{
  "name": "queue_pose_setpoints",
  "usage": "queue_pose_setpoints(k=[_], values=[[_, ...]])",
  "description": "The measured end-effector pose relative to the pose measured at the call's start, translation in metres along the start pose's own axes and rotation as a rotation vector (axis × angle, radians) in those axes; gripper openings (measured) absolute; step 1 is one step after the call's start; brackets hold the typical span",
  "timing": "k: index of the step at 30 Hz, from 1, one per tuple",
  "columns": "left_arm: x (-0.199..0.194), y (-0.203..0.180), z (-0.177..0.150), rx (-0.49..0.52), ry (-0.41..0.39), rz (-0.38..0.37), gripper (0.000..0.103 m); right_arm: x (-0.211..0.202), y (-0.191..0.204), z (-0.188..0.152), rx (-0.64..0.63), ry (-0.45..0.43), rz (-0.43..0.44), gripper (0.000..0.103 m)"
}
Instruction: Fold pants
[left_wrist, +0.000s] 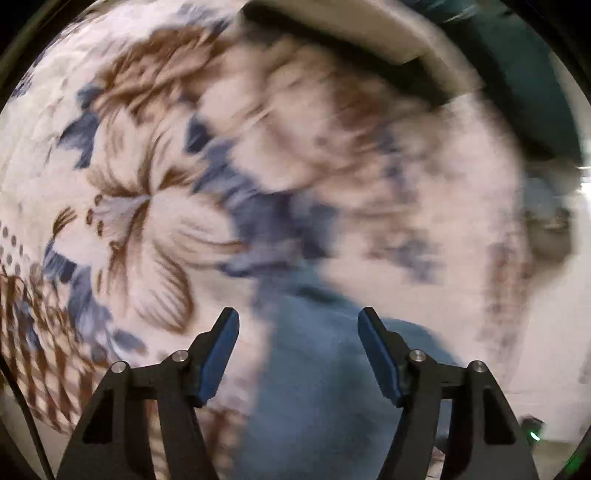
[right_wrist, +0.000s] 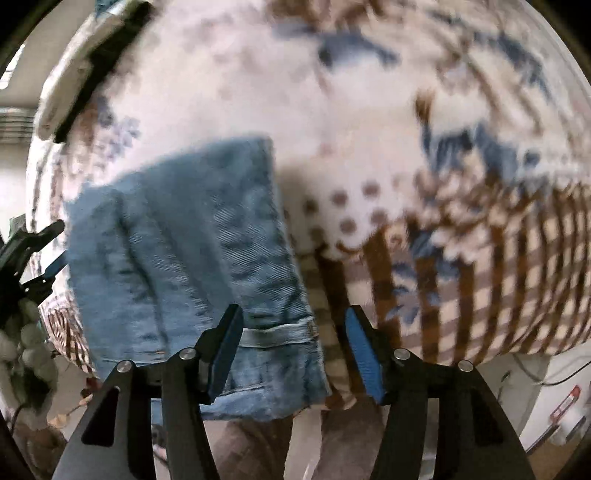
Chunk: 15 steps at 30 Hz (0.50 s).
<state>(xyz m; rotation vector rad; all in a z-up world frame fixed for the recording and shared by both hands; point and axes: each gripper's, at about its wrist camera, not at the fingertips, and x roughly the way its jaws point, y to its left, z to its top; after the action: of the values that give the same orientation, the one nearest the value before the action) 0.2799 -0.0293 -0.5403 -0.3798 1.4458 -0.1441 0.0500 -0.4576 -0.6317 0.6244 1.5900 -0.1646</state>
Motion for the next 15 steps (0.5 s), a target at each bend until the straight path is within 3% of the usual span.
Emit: queue_pose_setpoints(k=[2, 3, 4, 6, 9, 11, 12, 13, 15], values=[[-0.013, -0.017, -0.011, 0.074, -0.023, -0.014, 0.065, -0.014, 0.007, 0.0, 0.0, -0.049, 0.032, 0.06], [-0.01, -0.024, -0.016, 0.112, -0.013, -0.021, 0.065, -0.022, 0.013, 0.001, 0.007, -0.089, 0.058, 0.045], [-0.002, -0.029, -0.023, 0.142, 0.003, -0.014, 0.065, -0.024, 0.018, 0.002, 0.004, -0.107, 0.082, 0.023], [0.028, -0.025, -0.033, 0.15, 0.067, 0.003, 0.065, -0.024, 0.028, 0.006, -0.002, -0.114, 0.145, 0.022], [0.05, -0.009, -0.038, 0.128, 0.075, 0.014, 0.065, 0.003, 0.053, 0.02, -0.022, -0.092, 0.191, 0.02], [0.057, -0.004, -0.033, 0.109, 0.093, 0.02, 0.064, 0.029, 0.056, 0.029, -0.024, -0.056, 0.168, 0.013], [0.061, -0.006, -0.033, 0.138, 0.092, 0.04, 0.067, 0.05, 0.055, 0.033, -0.026, -0.031, 0.097, 0.0], [0.064, -0.01, -0.034, 0.164, 0.088, 0.059, 0.069, 0.06, 0.053, 0.032, -0.018, -0.024, 0.081, 0.0], [0.072, -0.018, -0.042, 0.214, 0.072, 0.089, 0.071, 0.078, 0.036, 0.035, 0.075, 0.009, 0.151, 0.0]])
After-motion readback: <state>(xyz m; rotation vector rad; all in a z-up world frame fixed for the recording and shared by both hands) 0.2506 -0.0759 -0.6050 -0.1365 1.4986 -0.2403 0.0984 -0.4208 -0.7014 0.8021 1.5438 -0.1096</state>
